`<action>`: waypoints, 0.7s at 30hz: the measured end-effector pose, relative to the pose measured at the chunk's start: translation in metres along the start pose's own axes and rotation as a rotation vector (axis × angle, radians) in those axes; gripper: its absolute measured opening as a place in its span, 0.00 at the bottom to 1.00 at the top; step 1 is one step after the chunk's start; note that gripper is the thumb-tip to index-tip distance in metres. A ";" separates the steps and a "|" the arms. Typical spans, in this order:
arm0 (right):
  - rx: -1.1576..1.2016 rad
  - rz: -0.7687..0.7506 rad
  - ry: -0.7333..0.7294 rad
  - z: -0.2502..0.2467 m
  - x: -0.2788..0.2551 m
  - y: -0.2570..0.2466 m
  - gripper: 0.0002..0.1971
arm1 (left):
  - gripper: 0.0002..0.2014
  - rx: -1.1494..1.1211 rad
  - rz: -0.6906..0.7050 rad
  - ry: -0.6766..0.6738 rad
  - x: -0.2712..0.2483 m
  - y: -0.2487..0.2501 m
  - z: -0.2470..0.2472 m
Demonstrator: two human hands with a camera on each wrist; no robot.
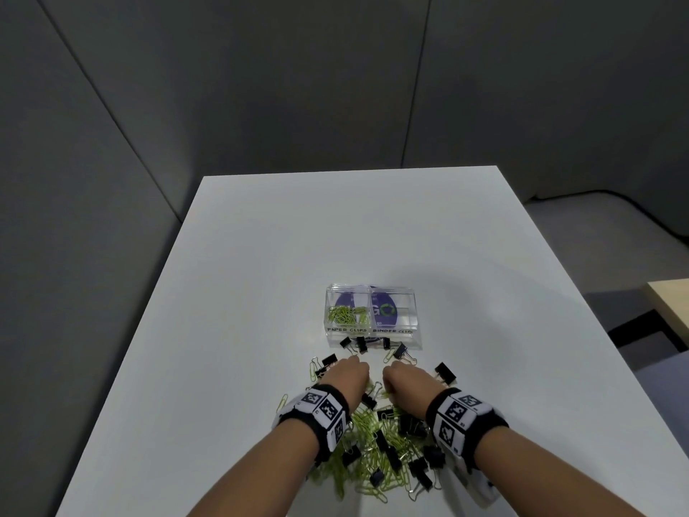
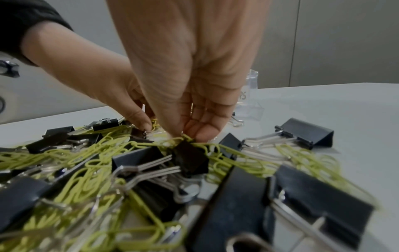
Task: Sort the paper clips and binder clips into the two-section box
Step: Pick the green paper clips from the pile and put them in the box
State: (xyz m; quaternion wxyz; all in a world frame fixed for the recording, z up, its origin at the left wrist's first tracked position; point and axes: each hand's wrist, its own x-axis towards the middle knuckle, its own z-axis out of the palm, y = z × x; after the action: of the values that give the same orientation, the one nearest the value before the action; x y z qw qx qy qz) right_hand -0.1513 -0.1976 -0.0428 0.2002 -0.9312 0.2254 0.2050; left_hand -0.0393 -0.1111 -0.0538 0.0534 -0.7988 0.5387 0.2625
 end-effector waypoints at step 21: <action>0.792 0.232 0.012 -0.032 0.007 0.016 0.11 | 0.10 -0.403 -0.086 0.076 -0.027 -0.065 -0.030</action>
State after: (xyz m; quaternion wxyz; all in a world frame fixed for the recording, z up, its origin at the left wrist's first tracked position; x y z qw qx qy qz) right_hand -0.1442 -0.2282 -0.0236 0.5175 -0.7517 0.3914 0.1183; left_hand 0.0215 -0.0725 -0.0282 -0.1169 -0.8249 0.4423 0.3320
